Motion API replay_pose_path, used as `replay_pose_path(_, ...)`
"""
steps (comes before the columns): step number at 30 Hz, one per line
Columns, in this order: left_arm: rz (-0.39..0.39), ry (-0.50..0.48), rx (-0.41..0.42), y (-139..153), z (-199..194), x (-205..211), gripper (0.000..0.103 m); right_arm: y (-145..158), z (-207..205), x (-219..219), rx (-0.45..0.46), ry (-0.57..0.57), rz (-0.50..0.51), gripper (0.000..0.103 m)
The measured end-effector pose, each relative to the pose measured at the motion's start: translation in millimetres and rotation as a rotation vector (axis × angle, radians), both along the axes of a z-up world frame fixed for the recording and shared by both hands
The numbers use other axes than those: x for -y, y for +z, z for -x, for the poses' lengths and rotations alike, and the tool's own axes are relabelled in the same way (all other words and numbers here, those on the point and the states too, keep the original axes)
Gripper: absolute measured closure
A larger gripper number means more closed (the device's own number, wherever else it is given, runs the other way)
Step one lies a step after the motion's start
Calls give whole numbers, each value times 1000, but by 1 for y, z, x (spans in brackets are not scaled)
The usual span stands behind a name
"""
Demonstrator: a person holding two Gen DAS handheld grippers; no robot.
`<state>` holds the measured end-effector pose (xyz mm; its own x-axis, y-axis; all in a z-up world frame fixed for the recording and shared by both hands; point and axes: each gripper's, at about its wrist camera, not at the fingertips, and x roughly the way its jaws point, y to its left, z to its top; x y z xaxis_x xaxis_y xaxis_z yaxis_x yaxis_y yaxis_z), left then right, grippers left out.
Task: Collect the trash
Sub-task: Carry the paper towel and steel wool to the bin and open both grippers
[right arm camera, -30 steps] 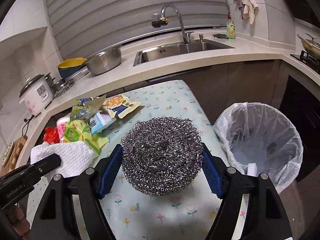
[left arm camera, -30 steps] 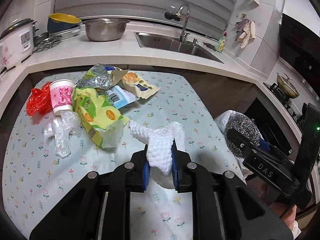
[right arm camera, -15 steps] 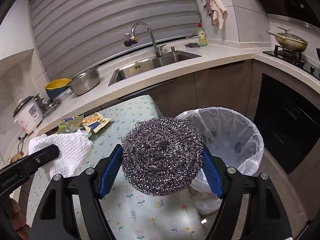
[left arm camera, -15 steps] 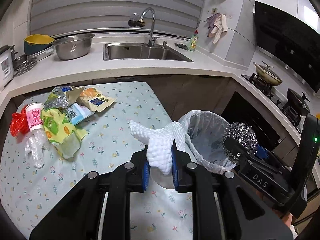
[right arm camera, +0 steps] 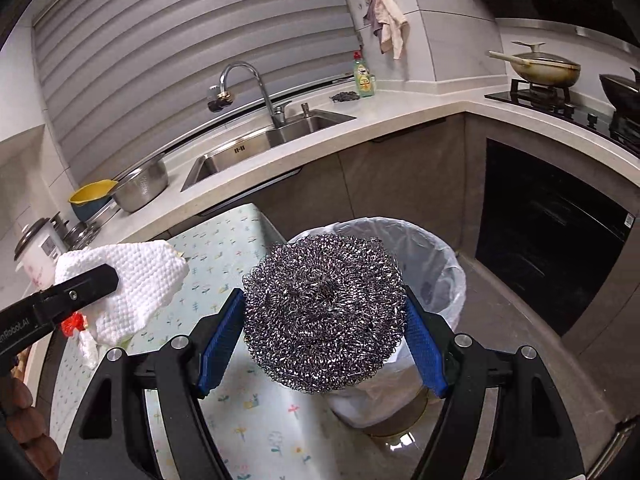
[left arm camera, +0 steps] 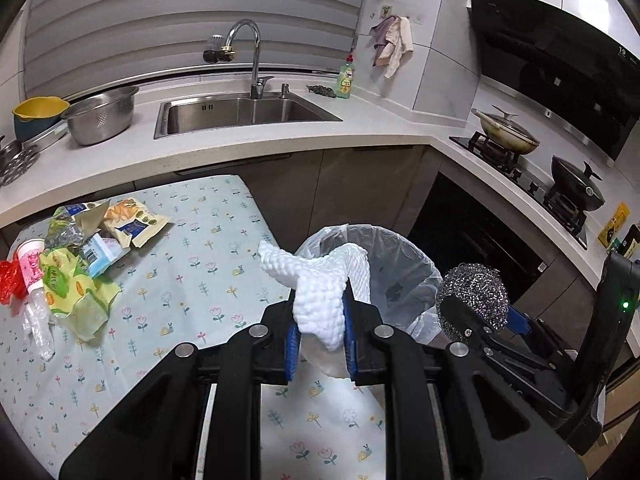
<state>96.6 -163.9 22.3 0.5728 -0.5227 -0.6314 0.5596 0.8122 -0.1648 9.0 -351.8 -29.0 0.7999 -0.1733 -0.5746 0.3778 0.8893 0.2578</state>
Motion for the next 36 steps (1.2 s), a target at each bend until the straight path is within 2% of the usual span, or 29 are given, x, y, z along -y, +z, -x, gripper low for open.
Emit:
replay_pose_path(10,-8,-102,-54,-18,-22,61,85,-13,8,36,-15,-64,-24,31)
replay_pose_path(18,-25,-140,-87,-35,-43,100,84,-26,0,56,-37,-92,-40,31)
replay_pose_path(19,-24,-142,-87,-37,-45,104,81,-27,-2,58,-38,-93,-41,31)
replay_pose_path(21,-18,-142,-89,-38,-50,108,66,-28,-6,61,-39,-93,-44,31)
replay_pose_path(23,4,-134,-86,-37,-54,109,43,-30,-10,62,-40,-90,-42,31)
replay_pose_path(25,19,-123,-75,-36,-57,108,39,-30,-15,63,-41,-87,-38,31)
replay_pose_path(36,-3,-28,-48,-33,-72,81,38,-28,-49,63,-36,-52,-12,28)
